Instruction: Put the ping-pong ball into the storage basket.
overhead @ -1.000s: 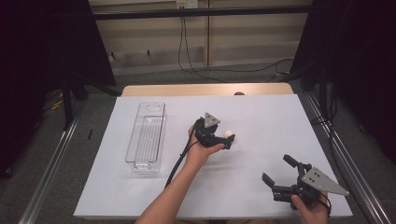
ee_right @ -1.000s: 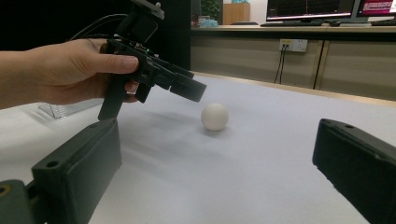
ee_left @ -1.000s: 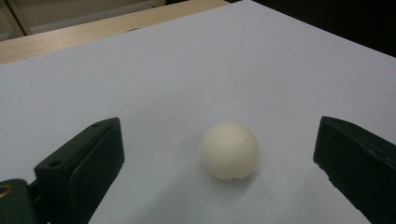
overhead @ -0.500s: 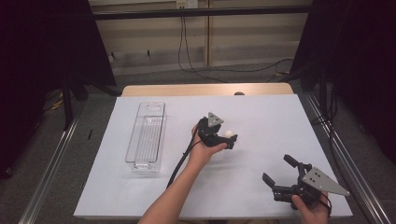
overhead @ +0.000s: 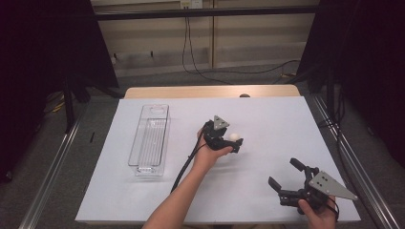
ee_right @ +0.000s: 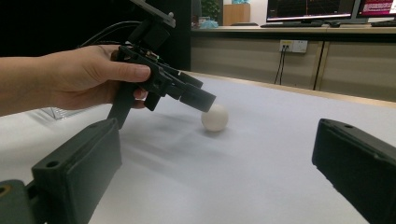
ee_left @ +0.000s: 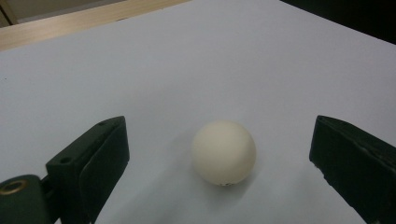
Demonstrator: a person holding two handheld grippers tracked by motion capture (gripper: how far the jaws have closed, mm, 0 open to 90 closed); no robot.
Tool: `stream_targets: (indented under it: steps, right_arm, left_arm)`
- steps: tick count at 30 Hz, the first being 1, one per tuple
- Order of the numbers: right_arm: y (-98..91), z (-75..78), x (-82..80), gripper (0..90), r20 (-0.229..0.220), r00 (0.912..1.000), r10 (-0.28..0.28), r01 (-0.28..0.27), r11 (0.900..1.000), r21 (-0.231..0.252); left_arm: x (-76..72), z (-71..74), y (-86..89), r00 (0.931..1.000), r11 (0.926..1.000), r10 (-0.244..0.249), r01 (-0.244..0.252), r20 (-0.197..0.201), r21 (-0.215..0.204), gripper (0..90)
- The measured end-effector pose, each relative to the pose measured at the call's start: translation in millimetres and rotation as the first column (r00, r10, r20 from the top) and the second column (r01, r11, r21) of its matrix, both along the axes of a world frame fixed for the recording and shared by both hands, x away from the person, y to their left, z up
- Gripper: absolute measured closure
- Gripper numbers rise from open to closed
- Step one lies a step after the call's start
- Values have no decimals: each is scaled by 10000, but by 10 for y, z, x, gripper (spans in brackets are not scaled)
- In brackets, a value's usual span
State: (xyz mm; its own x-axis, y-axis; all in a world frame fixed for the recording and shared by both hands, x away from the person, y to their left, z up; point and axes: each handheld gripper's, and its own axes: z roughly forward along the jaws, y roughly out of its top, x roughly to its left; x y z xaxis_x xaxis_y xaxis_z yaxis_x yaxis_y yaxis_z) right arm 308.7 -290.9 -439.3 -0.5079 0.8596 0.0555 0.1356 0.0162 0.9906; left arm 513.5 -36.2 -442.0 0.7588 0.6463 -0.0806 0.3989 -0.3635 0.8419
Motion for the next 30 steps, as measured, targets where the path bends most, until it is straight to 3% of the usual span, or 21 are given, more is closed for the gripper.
stream_targets:
  steps: [30]
  right_arm:
    - [3, -6, 4, 9, -35, 10000, 40, -40, 10000, -2]
  left_arm:
    - [60, -58, -66, 9992, 9996, -269, 268, -305, -48, 173]
